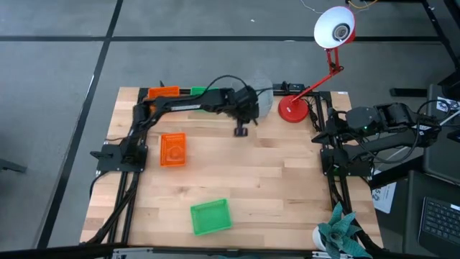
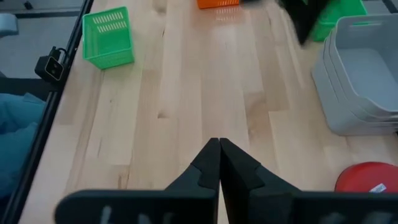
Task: Stack baskets by color
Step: Stack the bottom green bin on top of the top green bins
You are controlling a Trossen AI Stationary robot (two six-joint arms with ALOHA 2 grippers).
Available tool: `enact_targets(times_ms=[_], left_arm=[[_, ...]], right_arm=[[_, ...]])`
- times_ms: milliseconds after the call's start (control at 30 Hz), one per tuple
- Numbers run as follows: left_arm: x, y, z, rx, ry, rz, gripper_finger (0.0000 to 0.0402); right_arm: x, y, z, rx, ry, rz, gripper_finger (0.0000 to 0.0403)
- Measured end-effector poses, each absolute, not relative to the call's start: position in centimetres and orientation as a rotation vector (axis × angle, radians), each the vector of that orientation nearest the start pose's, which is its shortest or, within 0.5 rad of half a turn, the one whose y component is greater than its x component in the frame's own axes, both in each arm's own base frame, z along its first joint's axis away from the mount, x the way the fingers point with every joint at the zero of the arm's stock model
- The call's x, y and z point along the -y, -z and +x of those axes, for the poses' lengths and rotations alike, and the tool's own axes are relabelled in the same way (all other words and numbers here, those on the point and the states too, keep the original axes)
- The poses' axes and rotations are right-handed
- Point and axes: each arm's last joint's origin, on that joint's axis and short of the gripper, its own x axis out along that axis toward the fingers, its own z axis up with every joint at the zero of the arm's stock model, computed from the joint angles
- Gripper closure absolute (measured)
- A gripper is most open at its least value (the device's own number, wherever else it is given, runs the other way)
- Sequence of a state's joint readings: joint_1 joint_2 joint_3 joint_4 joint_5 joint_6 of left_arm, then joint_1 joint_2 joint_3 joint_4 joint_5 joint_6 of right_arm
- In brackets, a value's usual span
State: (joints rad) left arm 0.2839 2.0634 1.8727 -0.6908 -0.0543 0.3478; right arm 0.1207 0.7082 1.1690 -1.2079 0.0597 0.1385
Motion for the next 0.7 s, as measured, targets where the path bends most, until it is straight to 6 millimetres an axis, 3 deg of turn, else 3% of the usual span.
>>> enact_targets(times_ms=[267,400,700], left_arm=[[-5.2,-33.1,37.9,-1.134,-0.250,0.046,0.0398],[-1.4,-33.9,36.3,-1.199,-0.215,-0.028,0.0374],[6.2,-33.0,36.1,-1.241,-0.120,-0.104,0.0286]], right_arm=[[-0.8,-37.2,8.3,-0.746,-0.001,0.079,0.0396],[-0.8,-37.3,8.3,-0.740,0.005,0.098,0.0396],[-0.8,-37.3,8.3,-0.740,0.017,0.128,0.0396]])
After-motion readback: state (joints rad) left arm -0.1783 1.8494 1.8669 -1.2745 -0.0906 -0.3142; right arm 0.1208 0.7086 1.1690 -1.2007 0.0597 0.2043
